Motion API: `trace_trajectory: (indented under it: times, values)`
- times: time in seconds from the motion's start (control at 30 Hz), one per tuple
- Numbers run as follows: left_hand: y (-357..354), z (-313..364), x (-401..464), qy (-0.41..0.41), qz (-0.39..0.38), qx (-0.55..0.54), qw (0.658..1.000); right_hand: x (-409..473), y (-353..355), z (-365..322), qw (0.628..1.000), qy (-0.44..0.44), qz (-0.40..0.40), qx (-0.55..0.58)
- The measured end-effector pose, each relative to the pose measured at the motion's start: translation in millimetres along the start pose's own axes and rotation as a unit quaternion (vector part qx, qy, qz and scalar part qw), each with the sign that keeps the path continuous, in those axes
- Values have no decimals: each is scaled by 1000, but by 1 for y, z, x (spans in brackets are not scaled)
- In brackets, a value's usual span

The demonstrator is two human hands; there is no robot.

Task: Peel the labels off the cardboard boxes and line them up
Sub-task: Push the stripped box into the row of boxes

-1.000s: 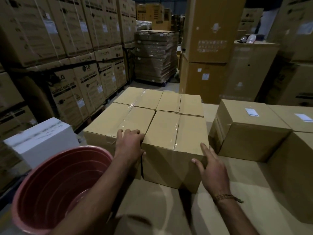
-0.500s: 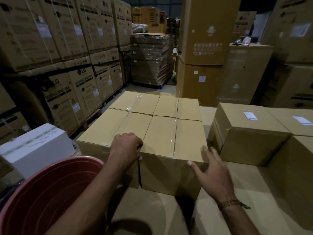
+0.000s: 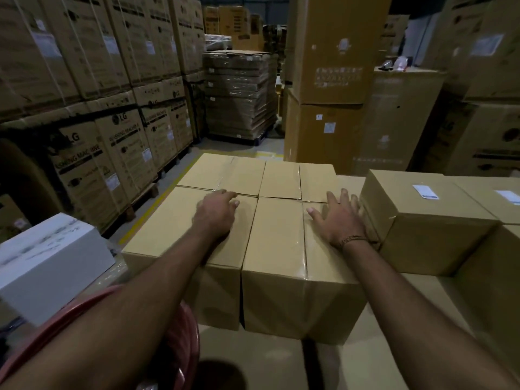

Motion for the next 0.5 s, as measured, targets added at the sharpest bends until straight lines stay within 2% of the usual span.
trace_trajectory:
  times: [0.1, 0.23, 0.5]
  values:
    - [-17, -20, 30, 15, -36, 44, 998, 16, -20, -5, 999, 9, -40, -16]
    - [-44, -25, 52, -43, -118, 81, 989, 24, -34, -8, 997, 7, -66, -26]
    - [-62, -24, 58, -58, -127, 97, 985, 27, -45, -23, 997, 46, -51, -44]
Point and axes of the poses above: each hand's wrist, its own x-axis towards the middle knuckle, its own y-axis out of the back of the hand, z = x × y, the point moved 7 cm from there along x, towards the middle knuckle, and after that the axes turned 7 degrees about x, right-handed, at the moved point
